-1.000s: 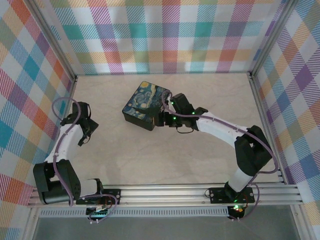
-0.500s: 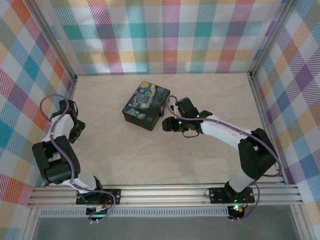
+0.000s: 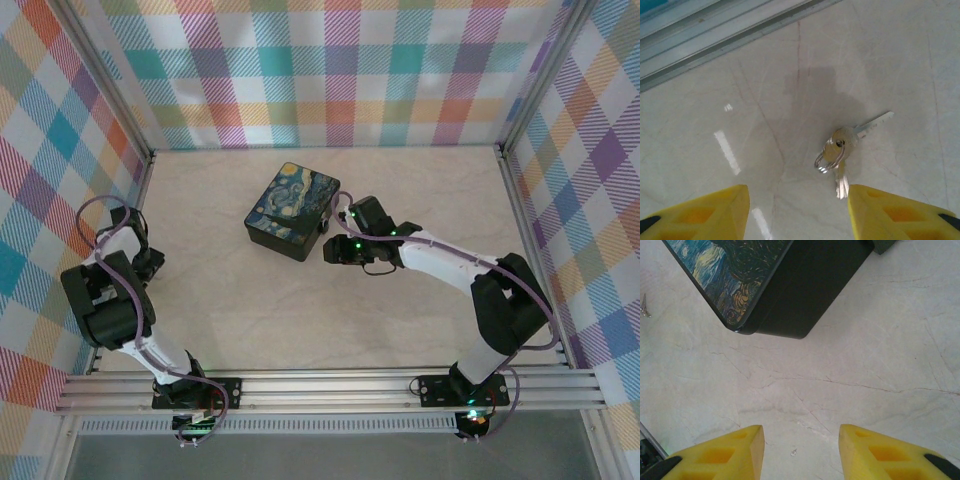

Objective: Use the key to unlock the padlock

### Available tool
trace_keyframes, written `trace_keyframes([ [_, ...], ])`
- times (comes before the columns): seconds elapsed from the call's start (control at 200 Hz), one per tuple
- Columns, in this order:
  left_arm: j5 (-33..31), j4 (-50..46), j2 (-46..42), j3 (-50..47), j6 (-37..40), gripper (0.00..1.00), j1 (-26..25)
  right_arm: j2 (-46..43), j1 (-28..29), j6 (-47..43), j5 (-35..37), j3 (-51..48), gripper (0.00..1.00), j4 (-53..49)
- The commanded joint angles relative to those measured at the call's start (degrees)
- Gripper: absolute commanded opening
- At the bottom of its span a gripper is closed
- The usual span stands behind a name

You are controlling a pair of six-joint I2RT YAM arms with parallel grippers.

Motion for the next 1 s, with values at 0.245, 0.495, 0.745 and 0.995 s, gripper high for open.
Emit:
trace_keyframes([
  [0.245,1.01,2.01,3.85,2.57,2.9,0.44,1.05,1.43,-0.05,-0.5,-1.97,2.77,0.42,-0.16],
  [0.495,0.56,2.47,4.64,3.41,2.97,0.43,1.0,1.51,-0.05,-0.89,-1.97,3.21,0.4,-0.37],
  [0.745,0.01,2.34,6.47,4.64,3.75,0.4,0.99,1.65,-0.09,-0.6,-2.58,2.4,0.38,-0.01],
  [0.995,0.9,2.69,6.74,4.89,3.69,0.35,0.99,-0.02,-0.05,-0.46,-1.71,1.45,0.37,-0.34],
])
